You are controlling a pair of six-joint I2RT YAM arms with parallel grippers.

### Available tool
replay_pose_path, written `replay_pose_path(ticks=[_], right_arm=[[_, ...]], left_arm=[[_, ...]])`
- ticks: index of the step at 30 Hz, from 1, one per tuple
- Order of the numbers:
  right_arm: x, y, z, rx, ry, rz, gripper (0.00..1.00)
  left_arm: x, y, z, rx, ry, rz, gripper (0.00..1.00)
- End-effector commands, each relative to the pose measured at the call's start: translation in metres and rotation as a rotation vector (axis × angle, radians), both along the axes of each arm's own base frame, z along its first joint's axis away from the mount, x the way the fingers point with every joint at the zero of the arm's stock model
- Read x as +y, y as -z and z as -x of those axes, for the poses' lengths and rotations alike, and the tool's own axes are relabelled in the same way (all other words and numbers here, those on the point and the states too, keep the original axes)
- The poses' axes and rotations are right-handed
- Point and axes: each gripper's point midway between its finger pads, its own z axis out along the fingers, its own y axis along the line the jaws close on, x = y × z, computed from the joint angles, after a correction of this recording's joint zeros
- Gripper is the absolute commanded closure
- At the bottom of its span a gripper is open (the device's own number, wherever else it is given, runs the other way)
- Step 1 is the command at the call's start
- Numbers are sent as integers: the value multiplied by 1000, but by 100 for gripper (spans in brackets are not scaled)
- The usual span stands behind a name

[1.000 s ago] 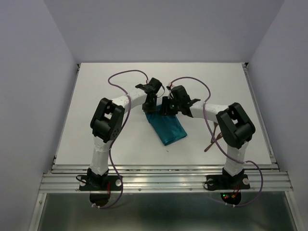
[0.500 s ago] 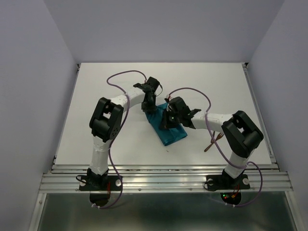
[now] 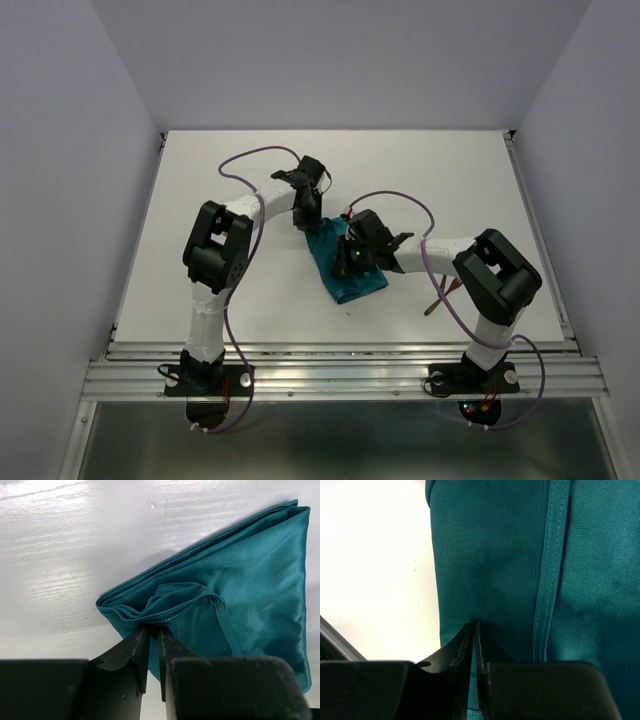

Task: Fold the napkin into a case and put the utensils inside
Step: Fold the lower triangle-folded napkin at the center of the board.

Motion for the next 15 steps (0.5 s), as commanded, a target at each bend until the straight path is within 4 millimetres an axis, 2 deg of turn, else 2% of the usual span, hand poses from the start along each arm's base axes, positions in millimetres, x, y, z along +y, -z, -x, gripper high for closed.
replay_pose_path(ticks=[1, 5, 15], right_arm=[[2, -10, -9, -59, -7, -8, 89], [-1, -5, -8, -56, -3, 9, 89], [2, -18, -13, -92, -11, -9, 89]], left_arm=[[-12, -32, -10, -50, 1, 91, 78], [-16, -42, -9, -54, 12, 121, 80], [-18, -48, -7, -44, 34, 129, 84]])
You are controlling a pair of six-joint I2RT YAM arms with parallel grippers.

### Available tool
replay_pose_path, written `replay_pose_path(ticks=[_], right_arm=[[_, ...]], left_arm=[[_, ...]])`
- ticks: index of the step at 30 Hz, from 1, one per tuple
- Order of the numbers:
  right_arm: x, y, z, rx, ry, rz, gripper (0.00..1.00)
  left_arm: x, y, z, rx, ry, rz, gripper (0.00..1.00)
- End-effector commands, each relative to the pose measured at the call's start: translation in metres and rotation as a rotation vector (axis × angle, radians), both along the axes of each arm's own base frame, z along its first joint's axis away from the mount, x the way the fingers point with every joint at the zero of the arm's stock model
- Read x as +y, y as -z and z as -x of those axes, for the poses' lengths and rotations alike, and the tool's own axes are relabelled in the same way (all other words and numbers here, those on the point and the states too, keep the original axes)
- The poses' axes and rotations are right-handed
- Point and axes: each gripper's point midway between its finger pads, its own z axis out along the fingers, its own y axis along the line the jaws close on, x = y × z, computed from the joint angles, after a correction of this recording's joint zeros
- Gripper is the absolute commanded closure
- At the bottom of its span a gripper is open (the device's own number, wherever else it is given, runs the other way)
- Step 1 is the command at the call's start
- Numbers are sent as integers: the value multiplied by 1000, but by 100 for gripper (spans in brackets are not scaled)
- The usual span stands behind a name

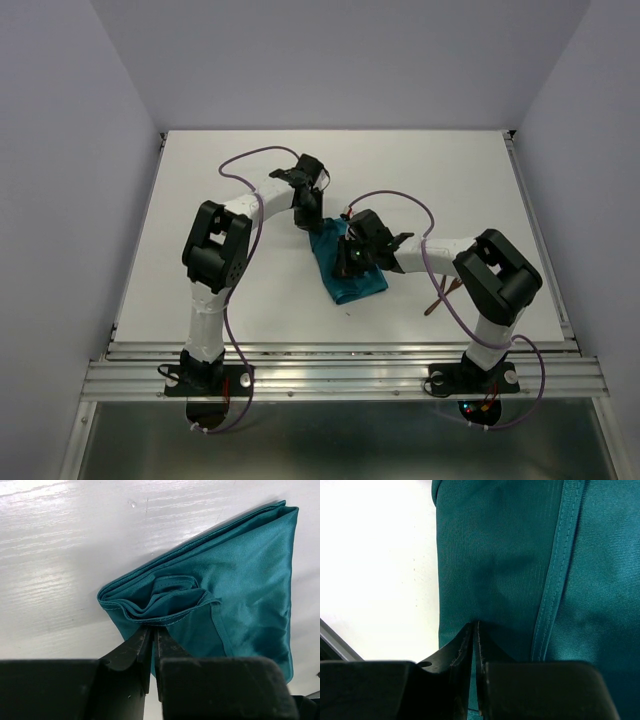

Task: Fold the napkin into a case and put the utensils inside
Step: Fold the lower triangle-folded napkin at the center of the board.

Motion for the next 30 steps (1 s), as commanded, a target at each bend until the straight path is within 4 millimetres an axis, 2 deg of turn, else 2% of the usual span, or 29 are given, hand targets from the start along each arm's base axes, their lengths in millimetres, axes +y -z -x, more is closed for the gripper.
replay_pose_path(ticks=[1, 5, 10, 15, 19, 28, 30], right_arm=[[3, -17, -12, -75, 0, -15, 89], [5, -18, -13, -77, -2, -20, 89], [6, -20, -14, -81, -1, -22, 89], [5, -22, -14, -84, 0, -23, 89], [1, -19, -11, -68, 3, -4, 89], [1, -19, -11, -68, 3, -4, 89], [1, -20, -11, -67, 4, -5, 89]], left_arm=[[-9, -45, -8, -69, 22, 60, 83], [0, -48, -7, -75, 16, 21, 71], [3, -56, -8, -102, 10, 13, 65], [0, -56, -12, -110, 8, 23, 66], [-2, -51, -14, -99, 5, 26, 72], [-9, -57, -17, -113, 18, 64, 72], [-12, -53, -16, -103, 23, 73, 76]])
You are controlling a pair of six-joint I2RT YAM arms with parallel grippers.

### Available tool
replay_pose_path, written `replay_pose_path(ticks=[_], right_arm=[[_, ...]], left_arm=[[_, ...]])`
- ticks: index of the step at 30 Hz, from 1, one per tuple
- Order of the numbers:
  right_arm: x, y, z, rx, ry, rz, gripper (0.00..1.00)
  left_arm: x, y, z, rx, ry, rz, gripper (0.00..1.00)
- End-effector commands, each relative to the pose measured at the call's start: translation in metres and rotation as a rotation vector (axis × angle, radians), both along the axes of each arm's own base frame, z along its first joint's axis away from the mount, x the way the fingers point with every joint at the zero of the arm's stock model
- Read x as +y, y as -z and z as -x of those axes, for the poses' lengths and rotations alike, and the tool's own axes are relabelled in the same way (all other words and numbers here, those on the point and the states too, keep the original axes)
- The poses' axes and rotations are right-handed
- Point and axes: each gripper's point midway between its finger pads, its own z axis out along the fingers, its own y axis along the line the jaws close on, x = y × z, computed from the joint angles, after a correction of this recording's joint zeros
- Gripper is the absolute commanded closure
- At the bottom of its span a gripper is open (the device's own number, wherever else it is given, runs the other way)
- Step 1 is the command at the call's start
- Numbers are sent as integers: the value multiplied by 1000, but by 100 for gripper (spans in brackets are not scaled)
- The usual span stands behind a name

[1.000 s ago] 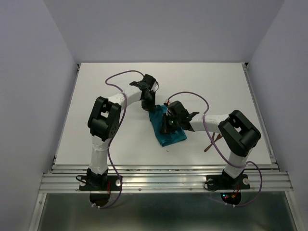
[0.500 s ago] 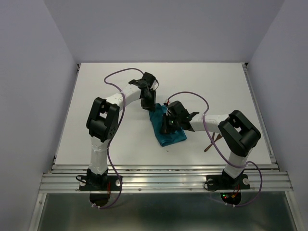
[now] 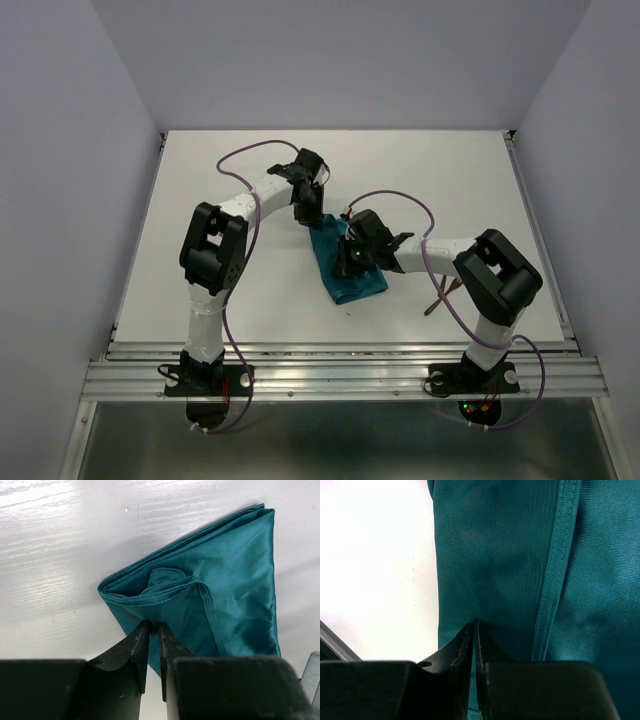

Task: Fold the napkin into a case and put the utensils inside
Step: Fold the lower triangle-folded napkin at the center of the board.

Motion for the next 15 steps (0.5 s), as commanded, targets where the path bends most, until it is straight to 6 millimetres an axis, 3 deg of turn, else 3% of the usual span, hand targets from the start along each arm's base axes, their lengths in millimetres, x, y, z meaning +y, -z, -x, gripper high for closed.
replay_pose_path(ticks=[1, 4, 7, 13, 15], right_arm=[[3, -21, -11, -66, 5, -13, 89], [3, -21, -11, -65, 5, -12, 89], [2, -20, -10, -61, 3, -12, 89], [1, -21, -9, -62, 2, -11, 88], [1, -29, -10, -77, 6, -13, 79]], left_arm=[[-12, -31, -13, -70, 17, 70, 78], [-17, -28, -13, -59, 22, 90, 88], [-22, -26, -13, -46, 25, 111, 91], [-23, -19, -17, -40, -1, 110, 88], [-23, -17, -17, -34, -5, 107, 80]])
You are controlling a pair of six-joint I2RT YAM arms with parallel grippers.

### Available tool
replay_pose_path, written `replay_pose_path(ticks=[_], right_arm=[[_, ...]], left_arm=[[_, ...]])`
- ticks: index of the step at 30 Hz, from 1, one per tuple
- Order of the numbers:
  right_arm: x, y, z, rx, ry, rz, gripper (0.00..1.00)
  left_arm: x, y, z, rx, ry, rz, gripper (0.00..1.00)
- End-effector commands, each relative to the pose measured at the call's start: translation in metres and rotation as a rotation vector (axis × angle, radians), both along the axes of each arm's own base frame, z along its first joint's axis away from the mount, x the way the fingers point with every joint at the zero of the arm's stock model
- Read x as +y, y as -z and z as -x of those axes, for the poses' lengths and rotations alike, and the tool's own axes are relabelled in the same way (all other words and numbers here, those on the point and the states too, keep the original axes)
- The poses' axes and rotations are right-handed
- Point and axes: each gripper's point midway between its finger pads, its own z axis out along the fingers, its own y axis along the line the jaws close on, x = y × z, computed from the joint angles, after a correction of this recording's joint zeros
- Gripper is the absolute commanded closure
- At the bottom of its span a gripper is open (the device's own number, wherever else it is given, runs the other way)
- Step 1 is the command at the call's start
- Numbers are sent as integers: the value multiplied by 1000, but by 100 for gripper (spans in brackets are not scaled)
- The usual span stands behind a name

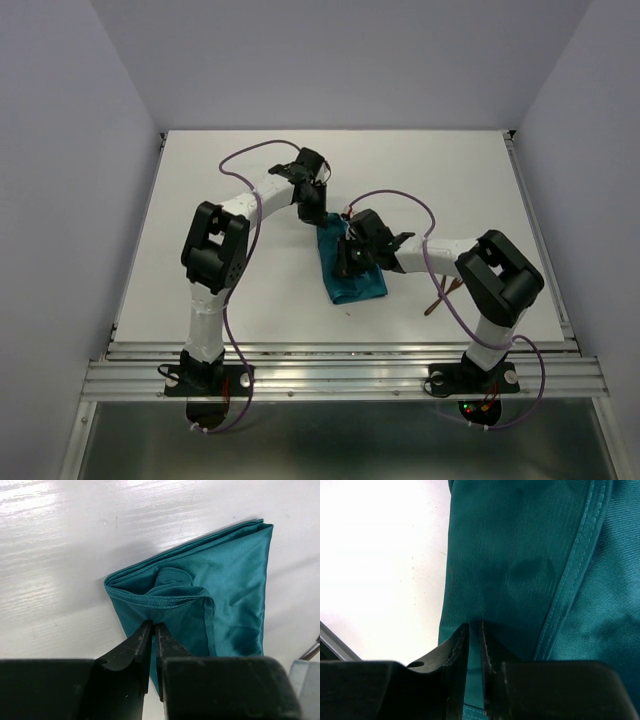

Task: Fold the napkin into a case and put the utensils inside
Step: Fold the lower triangle-folded napkin at the center of the board.

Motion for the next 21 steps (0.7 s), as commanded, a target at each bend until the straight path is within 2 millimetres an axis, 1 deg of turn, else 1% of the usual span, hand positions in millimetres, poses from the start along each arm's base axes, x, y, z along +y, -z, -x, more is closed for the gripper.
replay_pose_path(ticks=[1, 2, 3, 4, 5, 6, 7, 9, 10, 11, 12, 13, 14, 15, 16, 17, 18, 19, 20, 21], right_arm=[[-1, -35, -13, -97, 17, -11, 72], [-3, -34, -15, -102, 29, 0, 72], [-8, -44, -21, -134, 66, 10, 65], [-9, -51, -24, -155, 79, 7, 63], [-16, -62, -32, -189, 112, 3, 59], [-15, -69, -33, -200, 114, -8, 59], [-21, -74, -41, -215, 138, -12, 58], [-24, -88, -50, -241, 159, -31, 56], [-23, -90, -52, -248, 160, -32, 56], [-30, -92, -62, -254, 184, -30, 56], [-33, -93, -67, -254, 198, -28, 57], [-38, -91, -79, -246, 221, -23, 57], [-40, -91, -86, -241, 234, -22, 58], [-40, -91, -90, -232, 240, -30, 60], [-40, -90, -100, -222, 252, -37, 60], [-45, -90, -108, -216, 267, -43, 62], [-44, -89, -112, -205, 263, -54, 63], [-43, -95, -121, -212, 268, -63, 65], [-45, -84, -127, -188, 276, -53, 67], [-42, -82, -129, -180, 266, -57, 68]], left_arm=[[-7, -11, -11, -27, -10, 30, 77], [-7, -11, -11, -27, -11, 31, 76], [-7, -12, -11, -30, -10, 32, 75], [-7, -11, -11, -29, -11, 30, 74], [-7, -12, -11, -31, -11, 29, 74], [-7, -12, -11, -31, -11, 29, 74], [-7, -12, -11, -31, -13, 30, 74], [-6, -11, -11, -29, -14, 27, 74], [-6, -11, -11, -29, -14, 26, 74], [-6, -12, -11, -29, -18, 25, 74], [-5, -12, -12, -32, -20, 23, 74], [-5, -14, -12, -36, -23, 22, 74], [-4, -15, -13, -38, -26, 21, 73], [-4, -16, -12, -41, -28, 22, 73], [-2, -18, -14, -48, -38, 14, 73], [-2, -19, -14, -51, -43, 11, 71], [-1, -22, -14, -55, -47, 9, 69], [2, -23, -16, -63, -55, -3, 69], [2, -25, -17, -66, -58, -6, 67], [2, -26, -18, -69, -58, -8, 66]])
